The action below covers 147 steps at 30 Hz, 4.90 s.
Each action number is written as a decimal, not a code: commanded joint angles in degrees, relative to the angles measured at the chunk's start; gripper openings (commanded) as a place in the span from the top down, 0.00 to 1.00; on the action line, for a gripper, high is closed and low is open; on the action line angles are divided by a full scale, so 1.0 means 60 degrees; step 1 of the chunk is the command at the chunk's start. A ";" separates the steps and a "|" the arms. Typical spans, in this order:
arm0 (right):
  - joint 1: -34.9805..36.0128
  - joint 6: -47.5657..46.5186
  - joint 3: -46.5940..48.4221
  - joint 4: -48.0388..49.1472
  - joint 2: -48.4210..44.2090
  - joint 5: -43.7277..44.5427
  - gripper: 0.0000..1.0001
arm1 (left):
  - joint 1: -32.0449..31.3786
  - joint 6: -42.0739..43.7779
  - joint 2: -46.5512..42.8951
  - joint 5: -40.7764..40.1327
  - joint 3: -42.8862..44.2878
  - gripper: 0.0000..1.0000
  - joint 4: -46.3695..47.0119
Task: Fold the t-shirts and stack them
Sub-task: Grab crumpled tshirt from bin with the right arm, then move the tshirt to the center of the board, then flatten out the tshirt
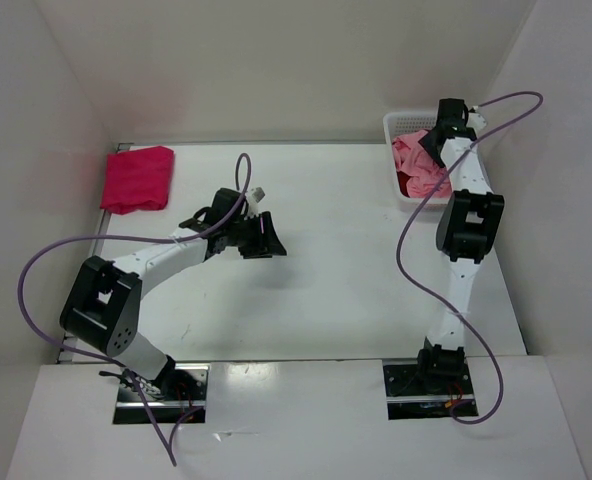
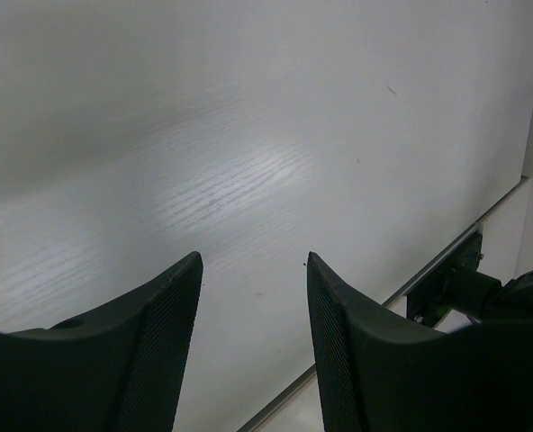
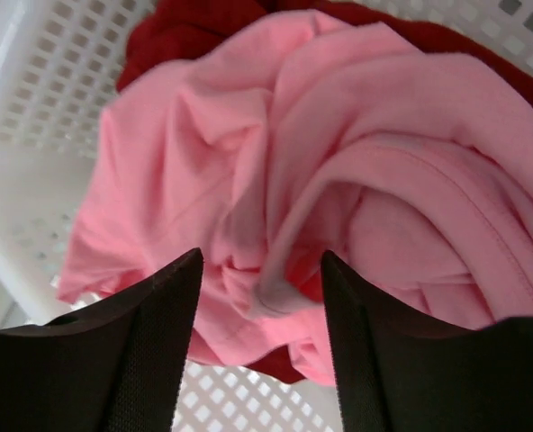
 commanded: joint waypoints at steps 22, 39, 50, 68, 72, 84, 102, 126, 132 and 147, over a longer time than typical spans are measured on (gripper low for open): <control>0.1056 -0.0270 -0.1984 0.1871 -0.7120 -0.2431 1.00 | 0.1051 -0.0412 -0.0065 0.0299 0.1589 0.39 0.0226; 0.2024 0.3946 -0.0308 0.5633 -0.6481 -1.0038 1.00 | 0.3425 -0.2141 -0.2541 0.0532 -0.0313 0.22 0.0580; 0.2580 0.2148 -0.2450 0.3865 -0.4502 -0.7683 1.00 | 0.1799 -0.0561 -0.3946 -0.1529 -0.2423 0.20 -0.0941; 0.2624 -0.0226 -0.6358 0.1666 -0.5683 -0.4095 0.50 | 0.1711 -0.1423 -0.0216 -0.2045 -0.2001 0.22 0.0681; 0.2624 -0.0664 -0.8231 0.1769 -0.6053 -0.3186 0.82 | 0.1623 -0.1424 0.0825 -0.2045 -0.1225 0.27 0.1063; 0.2624 -0.1076 -0.9892 0.1667 -0.6492 -0.2291 0.50 | 0.2760 -0.1483 0.2879 -0.2088 0.1090 0.87 0.1268; 0.5230 -0.2041 -0.9044 0.0803 -0.6361 -0.2235 0.70 | 0.4525 -0.0150 0.3569 -0.0886 0.5166 0.44 0.0023; 0.6916 -0.3083 -0.7564 0.0157 -0.3857 -0.0372 0.53 | 0.2238 -0.1263 0.0328 -0.1415 -0.1472 0.31 0.0828; 0.7004 -0.2996 -0.7563 0.0069 -0.3388 -0.0138 0.57 | 0.2238 -0.1263 0.1646 -0.1415 -0.0858 0.47 0.1267; 0.6786 -0.2249 -0.7592 0.0654 -0.4920 -0.2406 0.99 | 0.2693 0.2250 0.0564 -0.3420 0.4512 1.00 -0.3133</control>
